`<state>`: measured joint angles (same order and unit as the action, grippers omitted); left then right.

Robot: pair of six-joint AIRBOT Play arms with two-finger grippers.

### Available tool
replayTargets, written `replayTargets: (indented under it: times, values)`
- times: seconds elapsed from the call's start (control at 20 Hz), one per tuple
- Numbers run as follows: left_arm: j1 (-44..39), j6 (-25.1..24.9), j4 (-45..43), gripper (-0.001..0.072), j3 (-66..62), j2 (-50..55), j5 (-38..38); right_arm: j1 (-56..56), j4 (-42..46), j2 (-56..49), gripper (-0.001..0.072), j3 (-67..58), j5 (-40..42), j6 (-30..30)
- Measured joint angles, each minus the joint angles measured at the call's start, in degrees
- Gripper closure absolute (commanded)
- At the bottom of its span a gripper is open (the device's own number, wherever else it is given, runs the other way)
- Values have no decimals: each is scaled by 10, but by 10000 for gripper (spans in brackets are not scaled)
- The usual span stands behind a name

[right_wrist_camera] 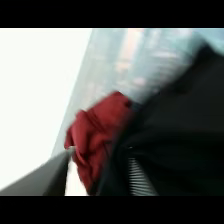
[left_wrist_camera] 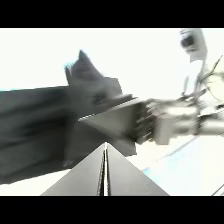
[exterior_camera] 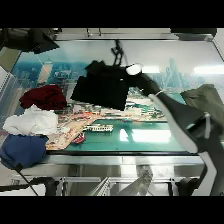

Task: Fold the shirts.

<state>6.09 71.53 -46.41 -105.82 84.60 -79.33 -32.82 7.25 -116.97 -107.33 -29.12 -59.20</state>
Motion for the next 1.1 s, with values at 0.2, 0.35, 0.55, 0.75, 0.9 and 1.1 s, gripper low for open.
replayTargets:
  times: [0.2, 0.35, 0.55, 0.75, 0.9, 1.1]
  values:
    - [17, -19, 0, 692, 76, -20, 3, -48, -237, -83, 208, -81, 55, 253]
    - [21, -26, 1, 692, 109, -24, 9, -38, -320, -98, 663, -103, 5, 344]
    - [22, -30, 2, 692, 123, -26, 12, 16, -232, -65, 698, -105, -63, 266]
    - [22, -32, 2, 692, 127, -27, -5, 94, 50, 12, 698, -75, -165, 27]
    - [22, -35, 2, 693, 128, -27, -24, 159, 187, 66, 697, -29, -288, -74]
    - [23, -37, 13, 692, 166, -52, -38, 214, 257, 161, 6, 141, -315, -119]
